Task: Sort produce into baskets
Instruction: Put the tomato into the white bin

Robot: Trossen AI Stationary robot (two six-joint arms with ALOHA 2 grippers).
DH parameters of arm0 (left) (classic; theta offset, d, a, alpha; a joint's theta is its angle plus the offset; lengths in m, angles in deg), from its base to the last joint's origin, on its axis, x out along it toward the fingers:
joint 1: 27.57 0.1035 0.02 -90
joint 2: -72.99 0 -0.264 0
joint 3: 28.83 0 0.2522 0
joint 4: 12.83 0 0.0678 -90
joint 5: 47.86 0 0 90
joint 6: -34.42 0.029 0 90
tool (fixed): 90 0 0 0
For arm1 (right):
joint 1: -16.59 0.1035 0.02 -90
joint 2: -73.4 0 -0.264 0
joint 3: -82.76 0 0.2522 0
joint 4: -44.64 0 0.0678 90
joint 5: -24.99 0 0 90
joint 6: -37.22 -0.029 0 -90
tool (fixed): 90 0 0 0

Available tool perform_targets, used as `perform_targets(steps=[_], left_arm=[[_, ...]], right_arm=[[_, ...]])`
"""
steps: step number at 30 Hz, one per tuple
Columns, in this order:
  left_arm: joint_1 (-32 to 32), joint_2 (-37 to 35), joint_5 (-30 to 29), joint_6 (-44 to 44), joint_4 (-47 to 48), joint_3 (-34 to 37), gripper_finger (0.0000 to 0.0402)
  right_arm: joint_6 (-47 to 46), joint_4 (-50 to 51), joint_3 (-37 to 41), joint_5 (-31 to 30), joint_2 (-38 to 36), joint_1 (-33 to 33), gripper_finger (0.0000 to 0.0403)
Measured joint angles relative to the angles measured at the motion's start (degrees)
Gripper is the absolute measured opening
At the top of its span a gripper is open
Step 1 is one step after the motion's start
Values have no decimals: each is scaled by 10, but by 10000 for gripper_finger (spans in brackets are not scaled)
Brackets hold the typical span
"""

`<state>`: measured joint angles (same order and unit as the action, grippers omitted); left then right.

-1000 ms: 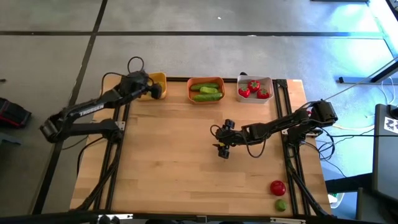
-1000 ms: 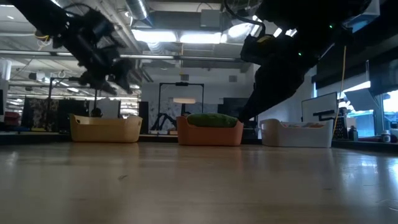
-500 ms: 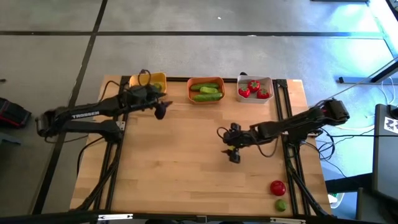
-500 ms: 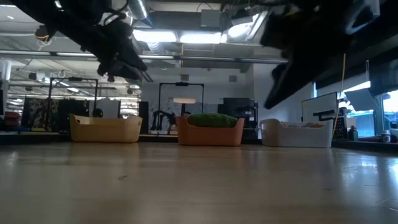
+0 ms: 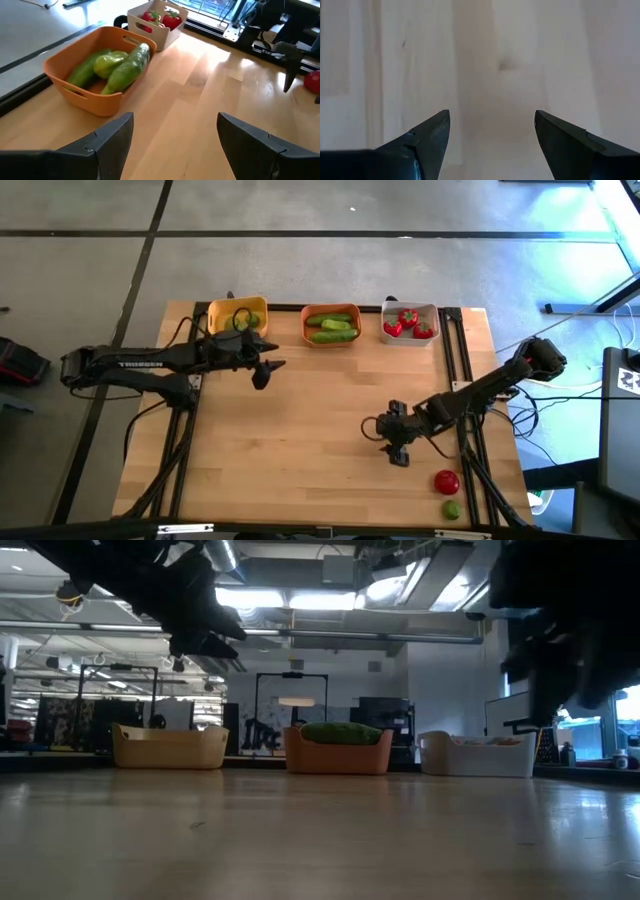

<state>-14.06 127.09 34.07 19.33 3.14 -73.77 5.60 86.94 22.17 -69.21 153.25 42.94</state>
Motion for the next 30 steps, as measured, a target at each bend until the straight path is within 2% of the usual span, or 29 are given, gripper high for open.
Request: perform_targets(steps=[5, 16, 26, 30], left_arm=[[-5, 1, -3, -10, 1, 0, 282], [-5, 2, -3, -19, 1, 0, 282], [-4, 2, -16, -28, 1, 0, 282], [-4, 2, -16, -30, 1, 0, 282]], right_arm=[[-62, 26, 0, 14, 0, 43, 282], [-227, 139, -2, 129, 0, 137, 282], [-341, 248, -80, 129, 0, 196, 282], [-407, 264, -87, 162, 0, 227, 282]])
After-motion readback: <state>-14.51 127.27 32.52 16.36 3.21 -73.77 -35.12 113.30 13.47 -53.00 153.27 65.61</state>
